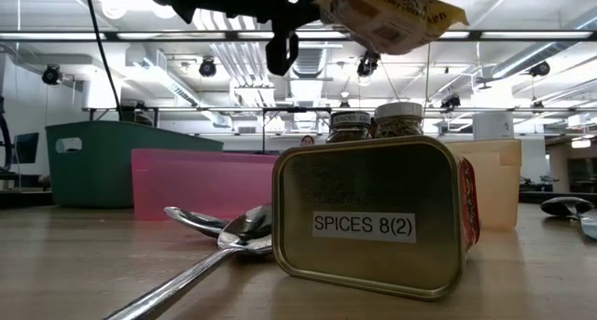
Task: Pick & Place Food Item
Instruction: Put the yellow noodle pack into the green bin
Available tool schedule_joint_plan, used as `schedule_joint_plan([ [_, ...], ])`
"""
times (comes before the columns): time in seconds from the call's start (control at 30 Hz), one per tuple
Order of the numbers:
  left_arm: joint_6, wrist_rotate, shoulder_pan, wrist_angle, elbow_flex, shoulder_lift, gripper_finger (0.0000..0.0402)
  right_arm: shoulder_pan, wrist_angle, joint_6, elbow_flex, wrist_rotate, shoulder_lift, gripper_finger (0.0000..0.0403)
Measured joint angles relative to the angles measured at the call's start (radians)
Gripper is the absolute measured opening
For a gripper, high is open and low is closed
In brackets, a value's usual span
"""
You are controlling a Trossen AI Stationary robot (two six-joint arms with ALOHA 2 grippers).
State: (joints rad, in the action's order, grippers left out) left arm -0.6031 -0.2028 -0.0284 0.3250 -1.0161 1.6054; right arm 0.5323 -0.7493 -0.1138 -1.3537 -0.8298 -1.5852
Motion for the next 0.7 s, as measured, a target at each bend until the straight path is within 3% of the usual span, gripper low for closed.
schedule_joint_plan([
  [0.1,0.025,-0.004,0.000,0.000,0.000,0.000,0.0005,0.000,0.000,-0.034,0.000,0.004,0.000,0.0008],
  [0.43,0.040,-0.036,0.000,-0.013,0.000,-0.008,0.0000,0.000,0.002,-0.126,0.000,0.030,0.000,0.0017],
  [0.7,0.061,-0.067,-0.002,-0.042,0.000,-0.029,0.0000,-0.002,0.004,-0.149,0.000,0.041,0.000,0.0126],
])
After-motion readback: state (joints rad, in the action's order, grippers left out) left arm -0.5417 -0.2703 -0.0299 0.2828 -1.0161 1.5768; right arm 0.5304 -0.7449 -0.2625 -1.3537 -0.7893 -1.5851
